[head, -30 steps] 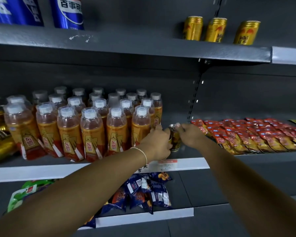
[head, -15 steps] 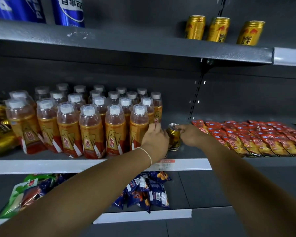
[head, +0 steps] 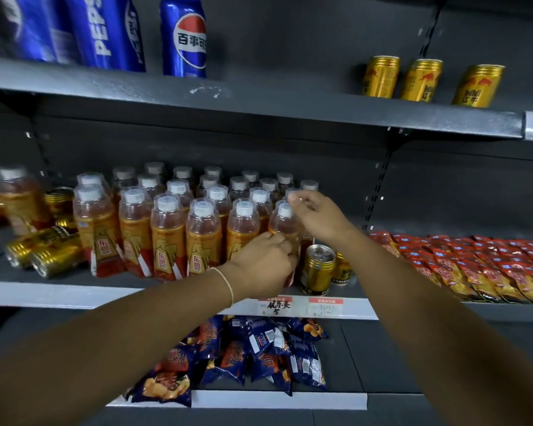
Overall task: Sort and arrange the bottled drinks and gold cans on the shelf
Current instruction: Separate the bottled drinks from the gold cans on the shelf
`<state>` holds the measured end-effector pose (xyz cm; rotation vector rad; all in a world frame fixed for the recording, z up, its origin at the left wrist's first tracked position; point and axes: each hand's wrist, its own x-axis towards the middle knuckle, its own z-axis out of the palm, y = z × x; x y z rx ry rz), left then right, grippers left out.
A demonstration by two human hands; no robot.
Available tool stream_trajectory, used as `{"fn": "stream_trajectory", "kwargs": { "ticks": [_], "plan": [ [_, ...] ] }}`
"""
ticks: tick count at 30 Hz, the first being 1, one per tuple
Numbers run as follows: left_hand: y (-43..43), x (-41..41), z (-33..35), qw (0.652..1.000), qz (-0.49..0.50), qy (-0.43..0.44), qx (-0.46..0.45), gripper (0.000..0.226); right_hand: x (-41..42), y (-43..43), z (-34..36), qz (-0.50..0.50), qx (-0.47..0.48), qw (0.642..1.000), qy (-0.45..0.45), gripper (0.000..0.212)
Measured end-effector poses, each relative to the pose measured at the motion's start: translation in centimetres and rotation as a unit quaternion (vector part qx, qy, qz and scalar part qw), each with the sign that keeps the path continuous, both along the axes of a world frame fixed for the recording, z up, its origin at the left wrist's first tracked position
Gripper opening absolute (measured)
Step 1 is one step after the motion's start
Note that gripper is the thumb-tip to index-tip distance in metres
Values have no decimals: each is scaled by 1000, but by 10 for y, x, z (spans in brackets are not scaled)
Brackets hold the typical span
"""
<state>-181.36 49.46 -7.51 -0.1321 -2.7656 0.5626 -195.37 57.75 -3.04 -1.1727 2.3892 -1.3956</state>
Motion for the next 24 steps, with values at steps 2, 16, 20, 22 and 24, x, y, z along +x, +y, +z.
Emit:
{"fn": "stream_trajectory", "kwargs": {
  "ticks": [2,16,20,22,24],
  "plan": [
    [-11,14,8,1000,12,25,2,33,9,-11,-5,9,28,1000,12,62],
    [-48,11,61,962,213,37,166,46,33,11,-38,-24,-52,997,45,58],
    [-40,0,53,963,224,3,151,57,36,19,-47,-15,-97,995,30,54],
    [-36,-1,51,975,187,8,119,63,36,22,-49,-9,-112,993,24,55],
    [-31,-2,51,983,144,7,115,62,35,23,-49,-9,-125,992,24,55]
  ]
}}
